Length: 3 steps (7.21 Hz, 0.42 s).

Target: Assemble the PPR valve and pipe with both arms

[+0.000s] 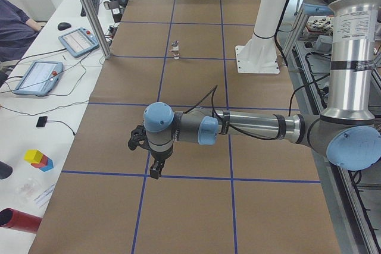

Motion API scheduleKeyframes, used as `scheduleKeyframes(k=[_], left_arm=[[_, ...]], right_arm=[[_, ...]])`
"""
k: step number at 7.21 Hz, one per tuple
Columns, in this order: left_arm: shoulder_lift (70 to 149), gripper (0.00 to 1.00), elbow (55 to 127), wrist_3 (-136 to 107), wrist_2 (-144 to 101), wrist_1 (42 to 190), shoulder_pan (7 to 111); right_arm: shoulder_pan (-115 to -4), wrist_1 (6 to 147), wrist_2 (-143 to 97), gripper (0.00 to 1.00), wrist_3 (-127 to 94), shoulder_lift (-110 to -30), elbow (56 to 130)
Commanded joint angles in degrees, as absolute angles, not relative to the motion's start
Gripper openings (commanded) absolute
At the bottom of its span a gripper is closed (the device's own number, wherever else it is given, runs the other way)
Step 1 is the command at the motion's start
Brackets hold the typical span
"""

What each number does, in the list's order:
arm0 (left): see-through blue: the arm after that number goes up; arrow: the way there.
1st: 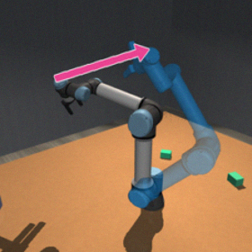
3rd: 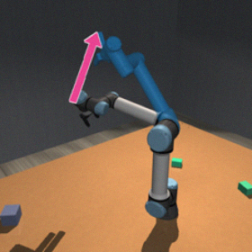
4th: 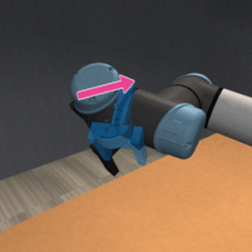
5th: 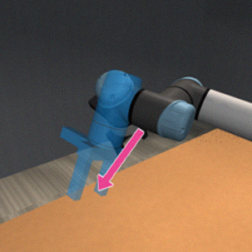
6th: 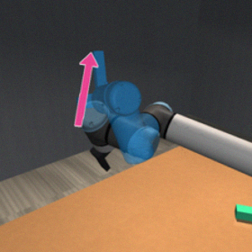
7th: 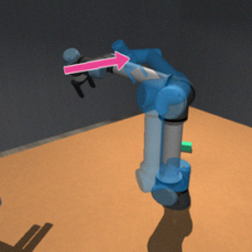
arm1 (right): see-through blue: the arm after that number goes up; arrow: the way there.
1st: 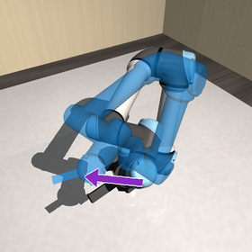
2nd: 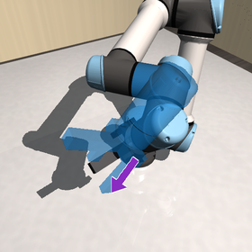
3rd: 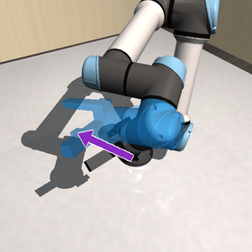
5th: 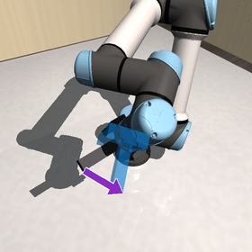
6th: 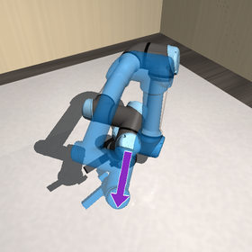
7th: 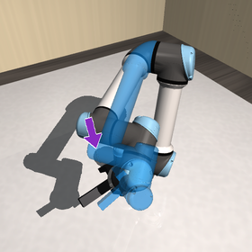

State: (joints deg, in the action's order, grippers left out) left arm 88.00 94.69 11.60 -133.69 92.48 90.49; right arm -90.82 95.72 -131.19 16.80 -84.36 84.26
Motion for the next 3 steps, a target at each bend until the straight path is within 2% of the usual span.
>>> scheduleKeyframes(k=[1, 3], left_arm=[[88.1, 1.0, 94.0, 11.5, -133.7, 92.5, 90.4], [88.2, 1.0, 94.0, 11.5, -133.7, 92.5, 90.4]], right_arm=[[-90.9, 95.7, -131.4, 0.99, 16.8, -84.5, 84.2], [-91.0, 95.7, -132.1, 0.99, 16.8, -84.5, 84.2]])
